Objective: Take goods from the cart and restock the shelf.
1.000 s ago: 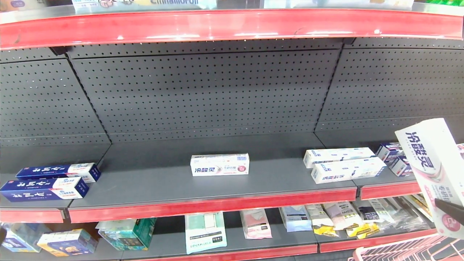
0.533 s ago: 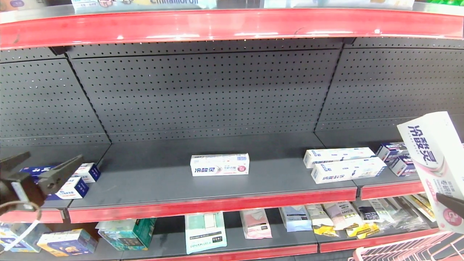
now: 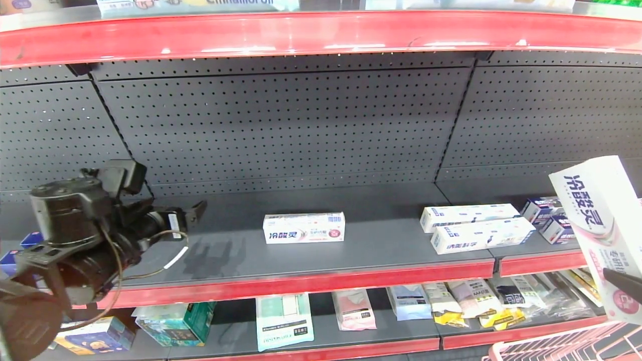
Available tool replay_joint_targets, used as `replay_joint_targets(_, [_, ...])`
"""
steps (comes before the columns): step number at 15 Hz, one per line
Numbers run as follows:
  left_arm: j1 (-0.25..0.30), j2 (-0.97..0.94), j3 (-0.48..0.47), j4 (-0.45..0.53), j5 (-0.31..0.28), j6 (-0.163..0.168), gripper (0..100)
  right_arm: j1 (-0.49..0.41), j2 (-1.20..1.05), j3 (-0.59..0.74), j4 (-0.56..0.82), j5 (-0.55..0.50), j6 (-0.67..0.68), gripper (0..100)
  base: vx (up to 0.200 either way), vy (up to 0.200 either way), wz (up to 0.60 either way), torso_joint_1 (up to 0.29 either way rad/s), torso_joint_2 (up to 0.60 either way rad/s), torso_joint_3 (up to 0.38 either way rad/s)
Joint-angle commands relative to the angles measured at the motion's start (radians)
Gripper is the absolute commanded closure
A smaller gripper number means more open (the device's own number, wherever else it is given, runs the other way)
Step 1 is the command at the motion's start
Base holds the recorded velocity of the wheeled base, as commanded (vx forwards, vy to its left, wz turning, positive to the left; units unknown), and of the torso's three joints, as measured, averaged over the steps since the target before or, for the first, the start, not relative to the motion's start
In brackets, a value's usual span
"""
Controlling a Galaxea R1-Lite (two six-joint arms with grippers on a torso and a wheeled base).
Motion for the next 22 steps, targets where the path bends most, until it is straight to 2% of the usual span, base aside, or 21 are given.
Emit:
replay_joint_targets(1, [-0.090,0.162,-0.079,-0.008,0.041,-0.096,0,0.000,-0.002,0.005,0.000,0.000,0.000,100,0.000,0.000,0.00,0.000,0.00,0.000])
replay_joint_targets(5, [-0.101,0.239,-0.134,0.012,0.047,-0.110,0,0.000,-0.002,0.005,0.000,0.012,0.000,100,0.000,0.000,0.00,0.000,0.00,0.000])
replay_joint_targets(7, [-0.105,0.261,-0.256,0.157,0.046,-0.177,0,0.000,0.000,0.008,0.000,0.014,0.000,100,0.000,0.000,0.00,0.000,0.00,0.000])
replay_joint_targets(8, [-0.104,0.262,-0.315,0.231,0.046,-0.226,0,0.000,0.001,0.008,0.000,0.014,0.000,100,0.000,0.000,0.00,0.000,0.00,0.000])
replay_joint_targets(9, [-0.102,0.262,-0.365,0.295,0.044,-0.252,0,0.000,0.000,0.008,0.000,0.014,0.000,100,0.000,0.000,0.00,0.000,0.00,0.000])
replay_joint_targets(10, [-0.101,0.264,-0.414,0.372,0.032,-0.260,0,0.002,0.000,0.010,0.000,0.017,0.000,100,0.000,0.000,0.00,0.000,0.00,0.000])
replay_joint_targets(14, [-0.101,0.326,-0.515,0.403,-0.032,-0.254,0,0.002,0.000,0.016,0.000,0.028,-0.002,100,0.000,0.000,0.00,0.000,0.00,0.000])
replay_joint_targets(15, [-0.102,0.353,-0.536,0.403,-0.040,-0.243,0,0.002,0.001,0.016,0.001,0.028,-0.002,100,0.000,0.000,0.00,0.000,0.00,0.000])
replay_joint_targets(17, [-0.102,0.389,-0.550,0.397,-0.081,-0.174,0,0.002,0.003,0.014,0.000,0.028,-0.002,100,0.000,0.000,0.00,0.000,0.00,0.000])
replay_joint_targets(18, [-0.102,0.397,-0.559,0.398,-0.094,-0.162,0,0.002,0.004,0.014,0.000,0.028,-0.002,100,0.000,0.000,0.00,0.000,0.00,0.000])
replay_joint_targets(19, [-0.102,0.428,-0.602,0.403,-0.108,-0.160,0,0.002,0.006,0.016,0.001,0.029,-0.002,100,0.000,0.000,0.00,0.000,0.00,0.000])
replay_joint_targets(20, [-0.102,0.428,-0.602,0.403,-0.108,-0.160,0,0.002,0.006,0.017,0.000,0.029,-0.002,100,0.000,0.000,0.00,0.000,0.00,0.000])
replay_joint_targets(22, [-0.110,0.500,-0.688,0.407,-0.115,-0.159,0,0.003,0.003,0.025,0.000,0.031,-0.002,100,0.000,0.000,0.00,0.000,0.00,0.000])
